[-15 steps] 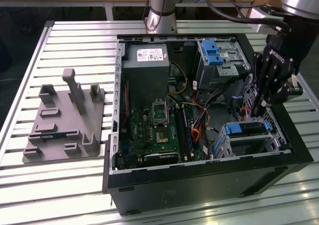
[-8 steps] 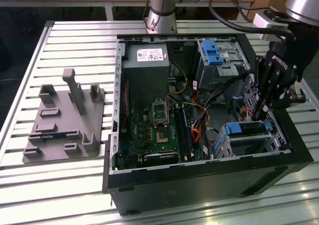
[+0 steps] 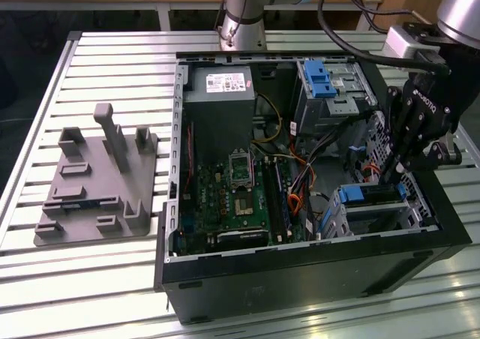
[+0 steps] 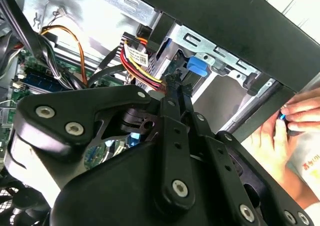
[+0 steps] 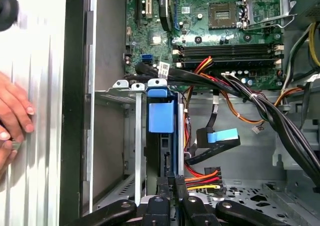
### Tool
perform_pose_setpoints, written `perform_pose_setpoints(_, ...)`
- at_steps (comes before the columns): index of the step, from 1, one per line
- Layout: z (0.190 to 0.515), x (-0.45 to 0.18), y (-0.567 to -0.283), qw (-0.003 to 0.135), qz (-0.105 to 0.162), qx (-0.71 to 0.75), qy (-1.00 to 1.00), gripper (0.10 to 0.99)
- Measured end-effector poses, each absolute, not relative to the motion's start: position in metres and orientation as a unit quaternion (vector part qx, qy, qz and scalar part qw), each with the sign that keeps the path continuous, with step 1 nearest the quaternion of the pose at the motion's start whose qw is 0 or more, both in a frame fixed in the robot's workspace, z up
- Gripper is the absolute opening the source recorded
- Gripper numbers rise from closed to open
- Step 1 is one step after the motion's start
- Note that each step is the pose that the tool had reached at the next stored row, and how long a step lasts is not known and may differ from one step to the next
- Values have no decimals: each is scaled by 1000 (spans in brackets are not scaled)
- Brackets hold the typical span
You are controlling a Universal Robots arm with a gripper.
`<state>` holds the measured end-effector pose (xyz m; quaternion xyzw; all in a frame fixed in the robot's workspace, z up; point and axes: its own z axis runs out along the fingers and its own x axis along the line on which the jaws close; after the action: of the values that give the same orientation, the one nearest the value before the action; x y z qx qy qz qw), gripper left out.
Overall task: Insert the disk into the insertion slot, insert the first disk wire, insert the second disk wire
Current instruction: 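Insert the first disk wire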
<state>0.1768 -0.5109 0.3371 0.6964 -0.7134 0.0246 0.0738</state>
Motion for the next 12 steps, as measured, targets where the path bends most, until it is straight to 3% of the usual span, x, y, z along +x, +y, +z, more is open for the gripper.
perform_pose_setpoints(12, 336, 177, -517, 67, 18, 698, -713, 165)
